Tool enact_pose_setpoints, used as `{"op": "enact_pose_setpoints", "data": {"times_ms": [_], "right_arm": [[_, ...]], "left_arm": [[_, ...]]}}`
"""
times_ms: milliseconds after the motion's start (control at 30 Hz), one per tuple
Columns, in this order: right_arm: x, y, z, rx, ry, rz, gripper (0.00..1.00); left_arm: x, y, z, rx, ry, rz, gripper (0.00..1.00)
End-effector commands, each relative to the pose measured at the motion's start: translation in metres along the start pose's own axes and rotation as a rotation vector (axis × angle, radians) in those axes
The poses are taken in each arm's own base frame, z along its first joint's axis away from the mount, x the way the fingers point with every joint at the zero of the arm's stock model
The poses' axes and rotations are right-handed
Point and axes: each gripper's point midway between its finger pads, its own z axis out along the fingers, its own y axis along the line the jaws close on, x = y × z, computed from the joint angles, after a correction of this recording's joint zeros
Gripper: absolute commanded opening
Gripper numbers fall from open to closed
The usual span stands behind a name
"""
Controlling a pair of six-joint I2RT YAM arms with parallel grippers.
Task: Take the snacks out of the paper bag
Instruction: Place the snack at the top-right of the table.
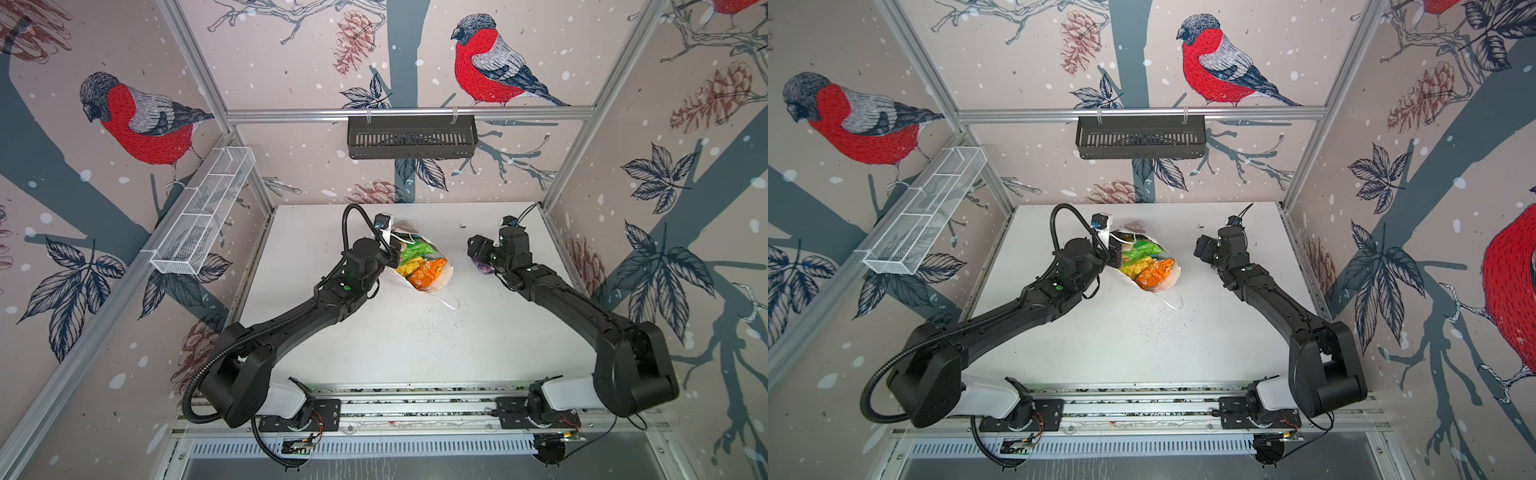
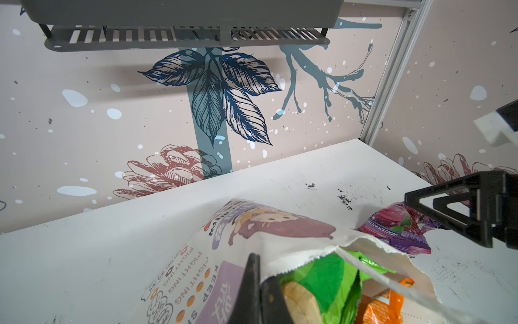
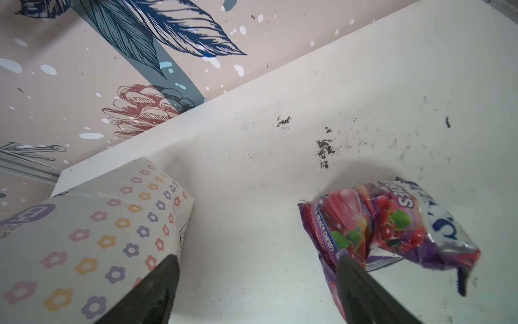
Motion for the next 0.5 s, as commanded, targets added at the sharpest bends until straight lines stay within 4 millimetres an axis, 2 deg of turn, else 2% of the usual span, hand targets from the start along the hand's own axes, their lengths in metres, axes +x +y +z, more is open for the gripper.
{"op": "enact_pose_setpoints", "data": {"times_ms": [0, 233, 467], "right_arm": [[-0.003, 0.011, -0.014, -0.030, -0.020, -0.021, 0.89], [0.005, 0.036, -0.045, -0.114, -0.028, -0.029, 0.89], [0.022, 0.054, -0.059, -0.201, -0.026, -0.065, 0.88]], "left_arm": [[-0.001, 0.000, 0.000, -0.001, 0.000, -0.029, 0.00], [0.001, -0.008, 0.014, 0.029, 0.006, -0.061, 0.00], [-0.007, -0.007, 0.021, 0.010, -0.004, -0.068, 0.00]]}}
